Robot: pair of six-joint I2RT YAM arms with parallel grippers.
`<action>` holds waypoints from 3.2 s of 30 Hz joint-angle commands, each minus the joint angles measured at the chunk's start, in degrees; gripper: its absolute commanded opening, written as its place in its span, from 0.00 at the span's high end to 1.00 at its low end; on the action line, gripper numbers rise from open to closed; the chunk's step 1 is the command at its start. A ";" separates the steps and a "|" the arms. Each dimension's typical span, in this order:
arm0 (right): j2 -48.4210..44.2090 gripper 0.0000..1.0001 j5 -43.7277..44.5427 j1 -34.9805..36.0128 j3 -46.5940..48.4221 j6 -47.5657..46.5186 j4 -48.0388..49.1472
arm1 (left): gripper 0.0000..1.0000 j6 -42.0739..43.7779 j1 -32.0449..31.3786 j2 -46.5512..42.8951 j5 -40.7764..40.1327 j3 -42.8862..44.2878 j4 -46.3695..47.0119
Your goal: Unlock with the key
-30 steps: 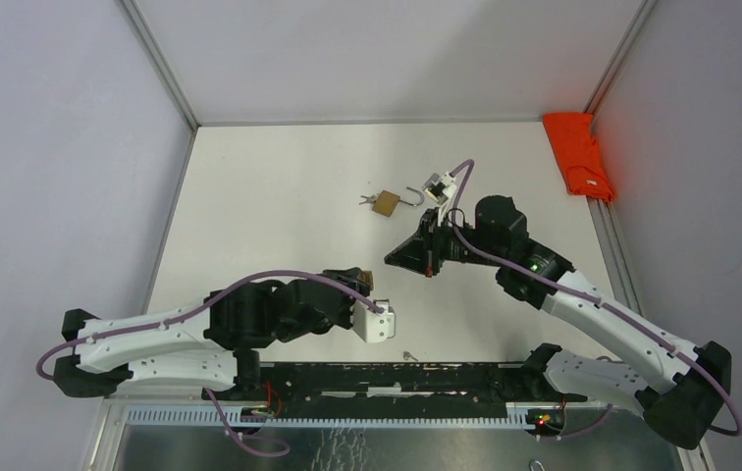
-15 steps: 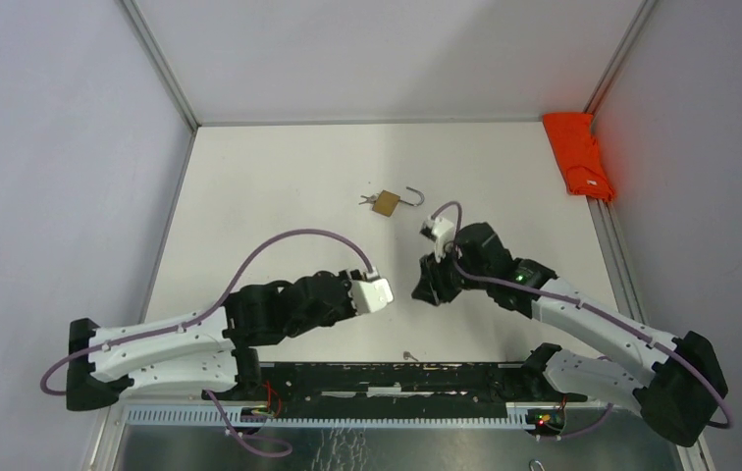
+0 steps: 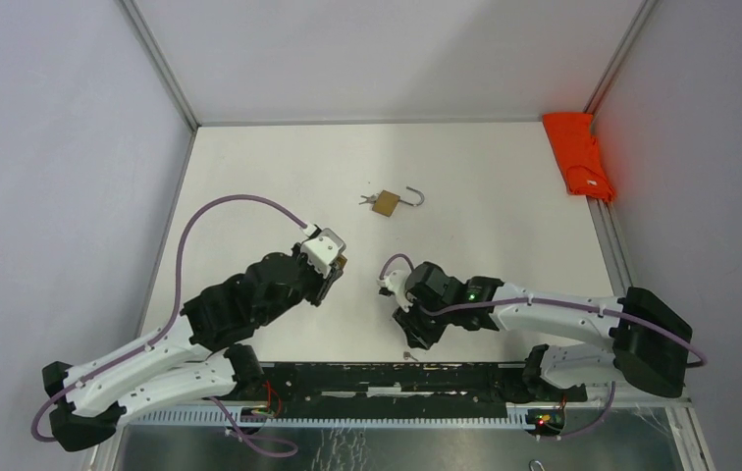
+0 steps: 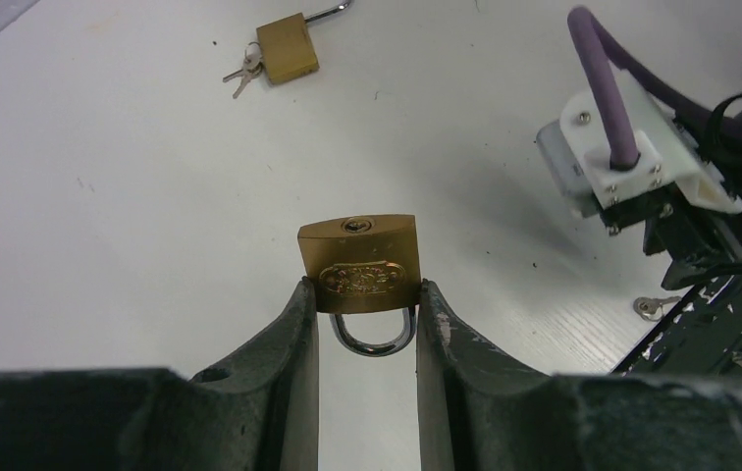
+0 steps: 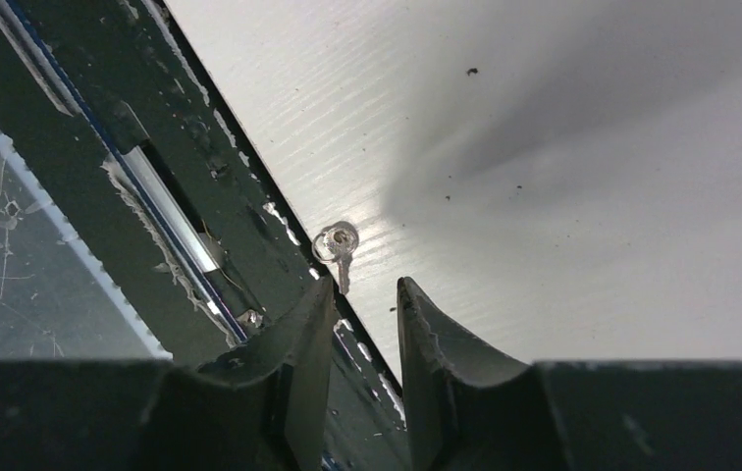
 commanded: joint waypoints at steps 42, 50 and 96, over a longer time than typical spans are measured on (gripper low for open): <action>15.64 0.64 8.03 8.37 8.04 4.97 -4.08 | 0.98 -6.17 0.15 -12.41 -3.37 -2.23 4.32; 17.64 0.72 8.95 8.49 8.66 4.99 -2.65 | 0.98 -6.13 0.16 -12.54 -3.35 -2.50 4.59; -11.12 1.00 -24.40 -20.22 -17.31 42.18 59.87 | 0.98 -8.82 0.16 -4.58 3.49 -3.27 14.12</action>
